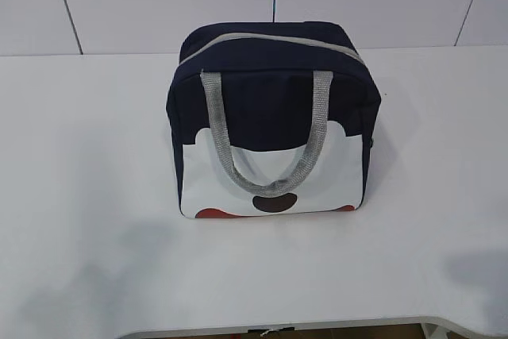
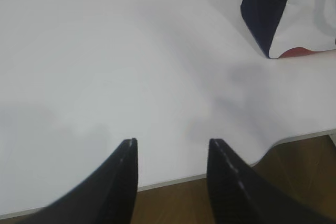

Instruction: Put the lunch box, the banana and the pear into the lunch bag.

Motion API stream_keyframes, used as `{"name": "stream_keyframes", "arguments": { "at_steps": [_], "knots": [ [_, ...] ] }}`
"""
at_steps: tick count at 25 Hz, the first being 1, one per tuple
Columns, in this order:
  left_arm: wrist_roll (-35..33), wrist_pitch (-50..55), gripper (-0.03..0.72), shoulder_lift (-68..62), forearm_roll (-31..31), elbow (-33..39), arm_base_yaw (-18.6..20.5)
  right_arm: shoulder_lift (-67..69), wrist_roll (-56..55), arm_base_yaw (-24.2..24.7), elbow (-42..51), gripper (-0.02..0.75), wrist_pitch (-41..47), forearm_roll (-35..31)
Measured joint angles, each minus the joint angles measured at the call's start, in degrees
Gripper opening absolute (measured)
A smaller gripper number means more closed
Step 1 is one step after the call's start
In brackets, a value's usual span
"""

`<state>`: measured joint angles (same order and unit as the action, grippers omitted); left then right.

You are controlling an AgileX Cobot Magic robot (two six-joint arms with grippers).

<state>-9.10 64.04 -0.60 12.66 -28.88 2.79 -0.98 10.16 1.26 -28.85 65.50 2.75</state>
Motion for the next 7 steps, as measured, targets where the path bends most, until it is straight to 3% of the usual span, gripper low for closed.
{"name": "stream_keyframes", "arguments": {
  "at_steps": [7],
  "knots": [
    [0.0,0.0,0.308,0.0,0.0,0.0,0.0,0.0,0.0,0.0,0.0,0.462,0.0,0.0]
  ]
}}
